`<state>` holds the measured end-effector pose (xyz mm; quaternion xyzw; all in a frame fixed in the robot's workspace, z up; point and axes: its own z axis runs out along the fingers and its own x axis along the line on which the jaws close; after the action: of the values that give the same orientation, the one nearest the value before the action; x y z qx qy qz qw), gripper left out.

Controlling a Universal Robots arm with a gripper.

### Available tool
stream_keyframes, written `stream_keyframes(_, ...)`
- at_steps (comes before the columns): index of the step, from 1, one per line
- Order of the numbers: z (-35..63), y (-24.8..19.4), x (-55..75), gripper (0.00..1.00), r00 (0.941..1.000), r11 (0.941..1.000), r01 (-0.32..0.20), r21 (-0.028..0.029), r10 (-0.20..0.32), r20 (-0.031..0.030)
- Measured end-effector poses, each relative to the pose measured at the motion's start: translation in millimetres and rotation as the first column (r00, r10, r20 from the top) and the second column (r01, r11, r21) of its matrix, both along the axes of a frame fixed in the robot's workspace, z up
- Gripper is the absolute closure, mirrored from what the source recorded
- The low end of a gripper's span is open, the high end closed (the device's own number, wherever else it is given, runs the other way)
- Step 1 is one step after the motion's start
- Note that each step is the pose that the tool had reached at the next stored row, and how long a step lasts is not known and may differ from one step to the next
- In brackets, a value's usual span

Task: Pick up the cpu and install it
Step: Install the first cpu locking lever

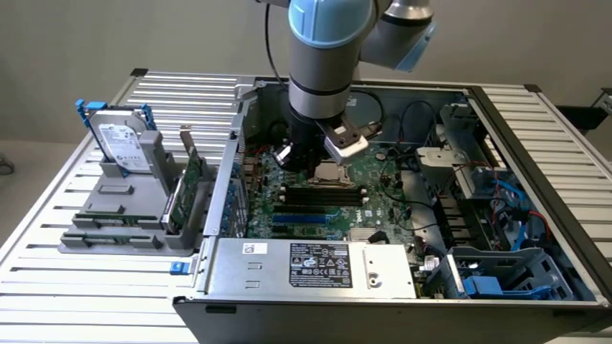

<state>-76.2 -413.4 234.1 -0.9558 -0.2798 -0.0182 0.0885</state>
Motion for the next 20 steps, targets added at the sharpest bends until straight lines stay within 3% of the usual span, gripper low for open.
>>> stream_keyframes(13, -1.1, 1.1, -2.9, 0.89, 1.0000, 1.0000, -0.001, 0.0002, 0.001, 0.0003)
stream_keyframes(20, -6.4, 2.9, -3.0, 0.89, 1.0000, 1.0000, -0.006, 0.0002, 0.006, 0.0075)
